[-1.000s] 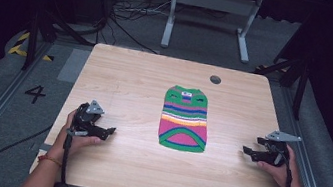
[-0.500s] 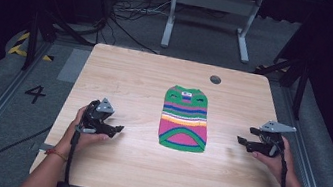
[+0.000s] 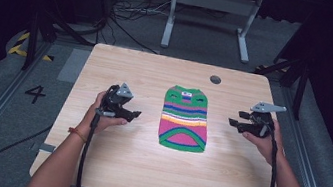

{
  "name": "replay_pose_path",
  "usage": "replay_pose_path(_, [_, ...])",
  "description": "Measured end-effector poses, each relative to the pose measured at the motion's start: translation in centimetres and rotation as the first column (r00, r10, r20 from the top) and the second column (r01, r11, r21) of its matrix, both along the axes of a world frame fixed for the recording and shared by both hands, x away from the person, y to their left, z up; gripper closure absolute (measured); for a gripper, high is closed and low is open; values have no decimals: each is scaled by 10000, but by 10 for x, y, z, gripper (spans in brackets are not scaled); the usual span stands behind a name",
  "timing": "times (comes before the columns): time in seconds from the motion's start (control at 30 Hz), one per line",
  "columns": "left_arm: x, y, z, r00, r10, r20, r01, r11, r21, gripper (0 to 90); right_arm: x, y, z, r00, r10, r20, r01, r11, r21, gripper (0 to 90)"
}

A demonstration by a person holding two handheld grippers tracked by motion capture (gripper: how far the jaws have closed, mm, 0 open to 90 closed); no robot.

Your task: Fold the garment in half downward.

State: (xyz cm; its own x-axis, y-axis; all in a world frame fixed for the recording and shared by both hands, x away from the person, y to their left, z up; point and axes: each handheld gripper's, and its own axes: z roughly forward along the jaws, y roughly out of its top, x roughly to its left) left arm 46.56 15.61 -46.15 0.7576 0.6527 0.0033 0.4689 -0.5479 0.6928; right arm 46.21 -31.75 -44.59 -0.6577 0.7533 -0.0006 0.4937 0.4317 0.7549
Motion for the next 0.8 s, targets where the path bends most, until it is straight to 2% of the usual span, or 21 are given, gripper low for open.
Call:
replay_pose_path(0.07, [9, -5, 1, 9999, 30, 102, -29, 10000, -85, 293, 9, 6, 4, 10000, 68, -10, -68, 10000, -3, 427])
replay_pose_path(0.1, [19, -10, 2, 9996, 217, 193, -214, 9996, -158, 286, 17, 12, 6, 9999, 108, 14, -108, 9999, -19, 423])
replay_pose_path(0.13, [19, -10, 2, 9996, 217, 193, -214, 9996, -158, 281, 17, 12, 6, 9999, 108, 14, -108, 9999, -19, 423])
replay_pose_path(0.2, [32, -15, 2, 9990, 399, 183, -390, 9982, -462, 280, 25, 18, 8, 9999, 149, 57, -149, 9999, -51, 423])
replay_pose_path(0.3, [46, -22, 1, 9989, 464, 29, -462, 9980, -425, 280, 38, 25, 9, 9999, 125, 71, -125, 9999, -102, 426])
replay_pose_path(0.37, [56, -29, 2, 9994, 359, -3, -359, 9990, -282, 282, 46, 30, 9, 9999, 100, -42, -99, 9999, 74, 429])
replay_pose_path(0.4, [60, -31, 3, 9995, 322, 34, -321, 9990, -297, 283, 49, 32, 9, 9999, 91, 100, -92, 10000, 31, 440])
replay_pose_path(0.43, [63, -34, 4, 9995, 301, -36, -302, 9989, -345, 289, 57, 37, 7, 9999, 32, -142, -31, 10000, 67, 450])
replay_pose_path(0.47, [65, -37, 4, 9995, 312, -76, -314, 9988, -381, 289, 57, 37, 7, 9999, 32, -142, -31, 10000, 67, 450])
replay_pose_path(0.5, [72, -45, 6, 9994, 335, -120, -340, 9985, -432, 292, 65, 41, 5, 9998, -41, -203, 43, 10000, 86, 477])
replay_pose_path(0.57, [75, -49, 6, 9994, 307, -183, -316, 9983, -483, 298, 68, 43, 4, 9999, 6, -140, -6, 10000, 10, 476])
replay_pose_path(0.63, [80, -58, 7, 9990, 343, -291, -355, 9985, -414, 306, 75, 47, 1, 9996, -69, -280, 71, 9999, 86, 486])
replay_pose_path(0.67, [81, -61, 7, 9992, 327, -209, -334, 9988, -355, 322, 80, 50, 0, 9994, -117, -324, 119, 9999, 51, 490])
replay_pose_path(0.7, [84, -65, 7, 9992, 295, -283, -306, 9987, -404, 327, 82, 52, 0, 9997, -96, -231, 96, 10000, 12, 505])
replay_pose_path(0.8, [90, -77, 6, 9982, 529, -283, -537, 9982, -261, 354, 90, 60, -6, 9993, -95, -374, 86, 9997, -241, 508])
